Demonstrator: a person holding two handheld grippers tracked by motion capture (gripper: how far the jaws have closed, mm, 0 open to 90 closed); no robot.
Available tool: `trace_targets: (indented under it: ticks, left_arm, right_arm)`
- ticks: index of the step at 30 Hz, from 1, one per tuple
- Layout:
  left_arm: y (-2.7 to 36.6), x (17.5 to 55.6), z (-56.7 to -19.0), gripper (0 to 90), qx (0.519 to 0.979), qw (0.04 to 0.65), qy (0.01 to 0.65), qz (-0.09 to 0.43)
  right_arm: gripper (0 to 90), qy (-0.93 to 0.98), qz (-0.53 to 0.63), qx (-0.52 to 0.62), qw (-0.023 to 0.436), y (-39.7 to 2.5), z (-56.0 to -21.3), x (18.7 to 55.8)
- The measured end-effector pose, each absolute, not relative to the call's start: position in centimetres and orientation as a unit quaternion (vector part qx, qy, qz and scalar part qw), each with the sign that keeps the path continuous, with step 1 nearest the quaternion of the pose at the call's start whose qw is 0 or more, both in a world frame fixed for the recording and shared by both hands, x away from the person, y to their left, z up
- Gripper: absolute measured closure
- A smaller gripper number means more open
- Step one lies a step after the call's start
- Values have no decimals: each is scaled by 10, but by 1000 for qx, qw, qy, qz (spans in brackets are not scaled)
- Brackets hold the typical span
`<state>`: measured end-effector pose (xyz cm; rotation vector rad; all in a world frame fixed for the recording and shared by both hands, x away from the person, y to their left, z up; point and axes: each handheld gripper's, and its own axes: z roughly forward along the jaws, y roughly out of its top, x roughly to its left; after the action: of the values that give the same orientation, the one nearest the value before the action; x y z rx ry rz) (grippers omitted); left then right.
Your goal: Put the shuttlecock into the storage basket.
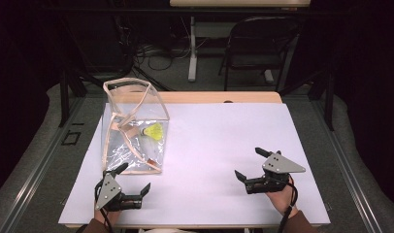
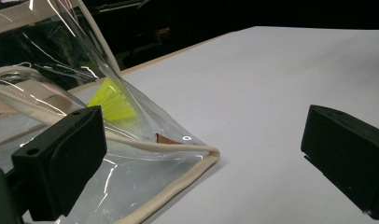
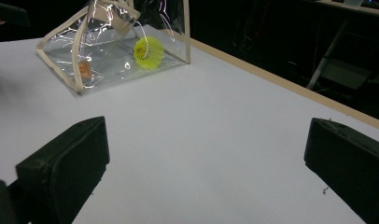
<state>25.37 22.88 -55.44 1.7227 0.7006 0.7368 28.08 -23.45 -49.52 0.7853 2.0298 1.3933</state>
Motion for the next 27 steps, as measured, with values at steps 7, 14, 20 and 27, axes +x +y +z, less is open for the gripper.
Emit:
trace_targets:
  ticks: [7, 14, 20, 27]
  left_arm:
    - [229, 253, -554, 1, 725, 540, 294, 310]
    - [229, 254, -554, 1, 725, 541, 294, 310]
    - [229, 254, -554, 1, 725, 540, 295, 310]
    - [229, 254, -555, 1, 725, 541, 294, 308]
  right_arm:
    - [0, 751, 524, 290, 278, -242, -505, 276]
    - [0, 753, 519, 289, 282, -247, -515, 270]
    - [0, 751, 527, 276, 287, -251, -520, 262]
    - [0, 751, 524, 272, 295, -256, -529, 256]
